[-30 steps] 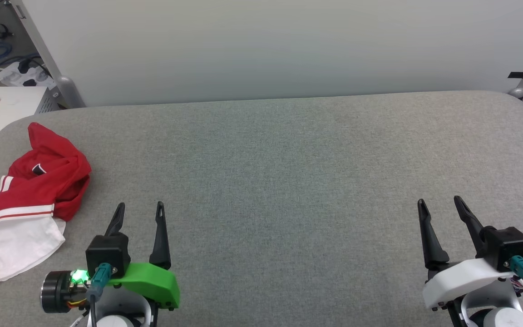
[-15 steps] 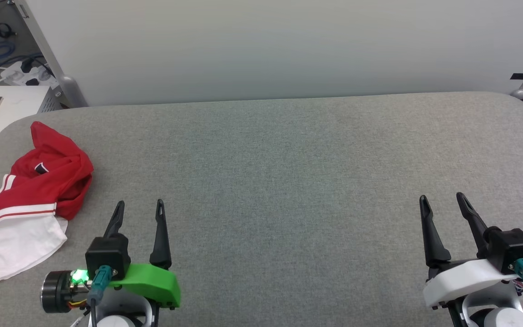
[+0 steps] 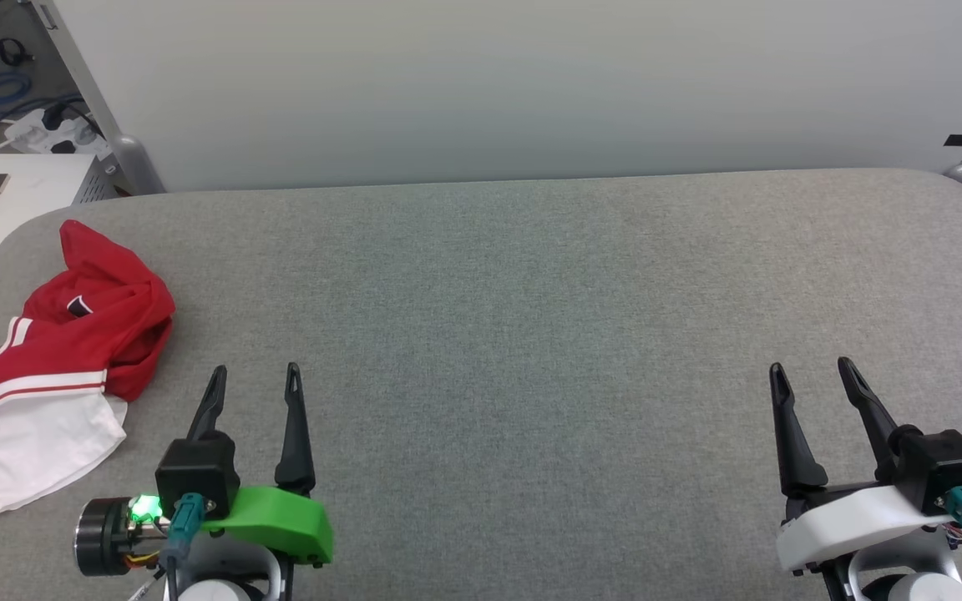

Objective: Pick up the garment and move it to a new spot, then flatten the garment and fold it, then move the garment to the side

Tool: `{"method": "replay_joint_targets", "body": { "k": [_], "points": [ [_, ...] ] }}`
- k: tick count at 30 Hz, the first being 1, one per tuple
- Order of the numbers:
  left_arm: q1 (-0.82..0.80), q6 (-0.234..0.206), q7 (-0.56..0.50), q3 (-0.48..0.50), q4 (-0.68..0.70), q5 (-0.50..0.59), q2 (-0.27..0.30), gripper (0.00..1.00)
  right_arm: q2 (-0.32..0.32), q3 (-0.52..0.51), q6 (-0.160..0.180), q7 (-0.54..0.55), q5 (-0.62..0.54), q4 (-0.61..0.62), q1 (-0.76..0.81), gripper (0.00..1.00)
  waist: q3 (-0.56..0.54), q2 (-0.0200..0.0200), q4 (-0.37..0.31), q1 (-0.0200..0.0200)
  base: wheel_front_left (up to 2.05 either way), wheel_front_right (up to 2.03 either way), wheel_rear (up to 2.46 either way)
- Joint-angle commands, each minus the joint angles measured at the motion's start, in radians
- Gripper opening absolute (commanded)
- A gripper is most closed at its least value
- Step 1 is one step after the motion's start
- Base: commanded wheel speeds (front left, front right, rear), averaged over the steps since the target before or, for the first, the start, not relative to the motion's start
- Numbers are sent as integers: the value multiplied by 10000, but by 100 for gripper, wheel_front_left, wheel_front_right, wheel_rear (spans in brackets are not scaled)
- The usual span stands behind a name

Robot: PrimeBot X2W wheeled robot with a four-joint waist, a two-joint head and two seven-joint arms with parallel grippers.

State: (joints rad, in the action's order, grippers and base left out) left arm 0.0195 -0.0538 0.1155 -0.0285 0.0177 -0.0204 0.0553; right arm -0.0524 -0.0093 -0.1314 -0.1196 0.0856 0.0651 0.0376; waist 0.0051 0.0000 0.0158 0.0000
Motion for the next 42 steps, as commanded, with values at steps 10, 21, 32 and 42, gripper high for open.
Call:
{"method": "replay_joint_targets", "body": {
  "k": [10, 21, 32, 42],
  "points": [
    [154, -129, 329, -68, 58, -59, -29, 100, 13, 52, 4, -305, 73, 101, 163, 100, -11, 0, 44, 0, 0, 0, 0],
    [231, -244, 554, -142, 117, -80, -33, 100, 15, 81, 5, -527, 163, 159, 222, 100, 5, 0, 29, 0, 0, 0, 0],
    [181, -279, 783, -178, 102, -47, -38, 100, 17, -14, 6, -752, 243, 211, 240, 100, 109, 0, 75, 0, 0, 0, 0],
    [257, -289, 990, -232, 60, -22, -42, 100, 18, -42, 6, -956, 356, 192, 320, 100, 101, 0, 136, 0, 0, 0, 0]
  ]
}}
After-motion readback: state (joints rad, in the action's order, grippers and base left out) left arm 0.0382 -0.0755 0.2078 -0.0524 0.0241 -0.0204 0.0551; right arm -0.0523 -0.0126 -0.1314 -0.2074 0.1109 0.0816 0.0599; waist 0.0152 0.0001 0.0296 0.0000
